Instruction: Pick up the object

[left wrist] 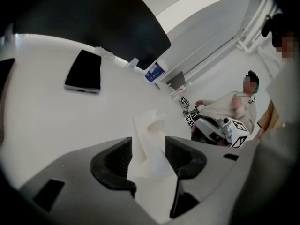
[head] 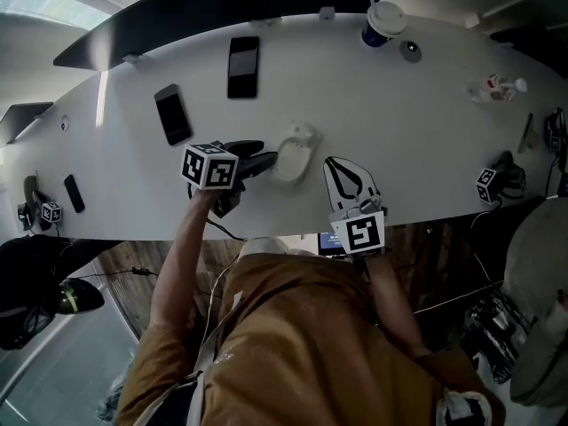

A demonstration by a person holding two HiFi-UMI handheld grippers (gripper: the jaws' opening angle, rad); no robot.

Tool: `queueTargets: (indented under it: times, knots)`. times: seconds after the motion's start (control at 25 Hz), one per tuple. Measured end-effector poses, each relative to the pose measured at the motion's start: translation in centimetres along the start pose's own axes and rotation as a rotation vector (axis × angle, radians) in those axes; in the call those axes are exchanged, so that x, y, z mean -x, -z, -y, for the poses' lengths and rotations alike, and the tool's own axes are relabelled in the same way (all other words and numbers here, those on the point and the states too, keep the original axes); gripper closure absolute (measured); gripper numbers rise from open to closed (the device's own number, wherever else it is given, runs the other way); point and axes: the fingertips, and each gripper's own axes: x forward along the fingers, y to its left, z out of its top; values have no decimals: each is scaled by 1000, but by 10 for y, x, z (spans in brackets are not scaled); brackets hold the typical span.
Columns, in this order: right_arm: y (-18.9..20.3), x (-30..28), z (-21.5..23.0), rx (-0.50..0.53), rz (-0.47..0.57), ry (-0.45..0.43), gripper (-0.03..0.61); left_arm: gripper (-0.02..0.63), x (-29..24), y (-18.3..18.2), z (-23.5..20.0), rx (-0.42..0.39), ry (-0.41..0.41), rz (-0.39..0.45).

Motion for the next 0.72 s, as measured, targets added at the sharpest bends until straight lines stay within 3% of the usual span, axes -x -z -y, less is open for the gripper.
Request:
queueTargets:
  times: [0.28, 0.56, 0.72]
  knots:
    - [31, -11, -19, 57, -99, -61, 566, 405, -13, 4, 11, 196, 198, -193]
    - [64, -26, -37, 124, -208, -163, 566, 360, -28, 12, 13, 184, 216, -295]
    - [78, -34, -38, 148, -265, -177, 566, 360, -34, 17, 15, 207, 230, -354]
